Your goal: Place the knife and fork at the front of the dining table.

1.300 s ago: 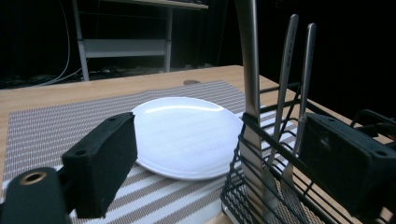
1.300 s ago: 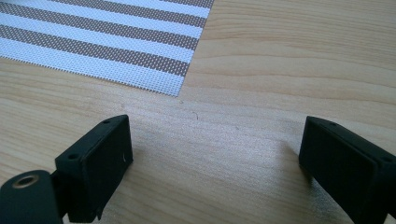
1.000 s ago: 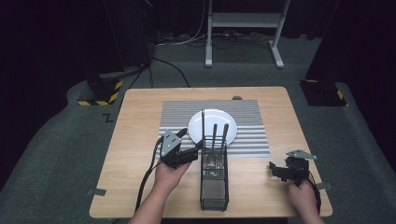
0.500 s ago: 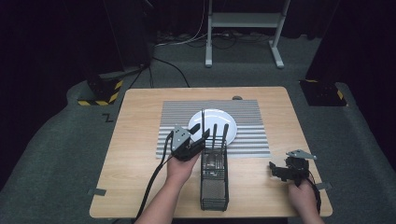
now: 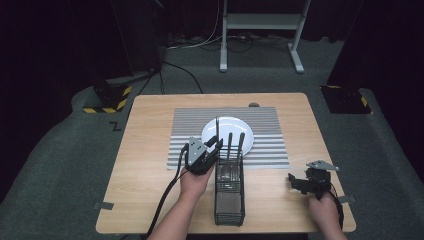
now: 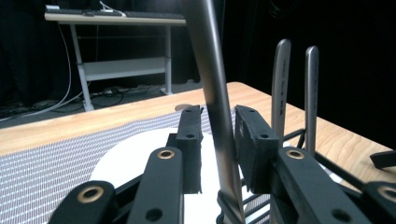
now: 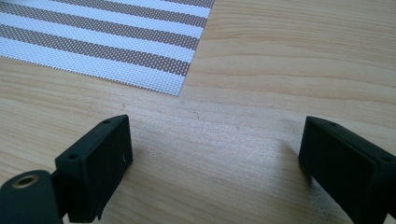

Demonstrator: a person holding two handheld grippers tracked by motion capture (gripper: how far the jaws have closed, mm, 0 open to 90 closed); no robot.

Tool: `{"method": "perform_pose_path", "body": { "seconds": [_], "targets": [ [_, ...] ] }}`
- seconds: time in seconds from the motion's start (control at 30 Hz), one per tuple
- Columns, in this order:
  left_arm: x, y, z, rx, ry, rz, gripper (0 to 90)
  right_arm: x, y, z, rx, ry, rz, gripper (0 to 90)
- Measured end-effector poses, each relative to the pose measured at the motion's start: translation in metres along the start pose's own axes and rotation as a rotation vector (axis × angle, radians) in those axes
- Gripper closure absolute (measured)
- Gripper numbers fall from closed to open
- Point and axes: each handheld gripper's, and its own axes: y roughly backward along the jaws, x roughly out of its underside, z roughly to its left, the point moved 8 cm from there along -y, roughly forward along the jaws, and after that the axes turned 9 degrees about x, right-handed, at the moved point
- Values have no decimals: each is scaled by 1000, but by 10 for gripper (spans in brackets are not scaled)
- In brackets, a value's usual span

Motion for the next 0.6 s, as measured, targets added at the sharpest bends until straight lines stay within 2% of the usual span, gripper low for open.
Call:
{"method": "perform_pose_path", "body": {
  "seconds": [0.1, 0.2, 0.6],
  "targets": [
    [0, -1, -2, 0, 0, -3, 762, 0, 0, 0, 0, 0, 0, 93],
    [0, 0, -1, 7, 21, -9, 773, 0, 0, 0, 0, 0, 0, 93],
    [2, 6, 0, -13, 54, -40, 785, 0, 0, 0, 0, 0, 0, 93]
  ]
}}
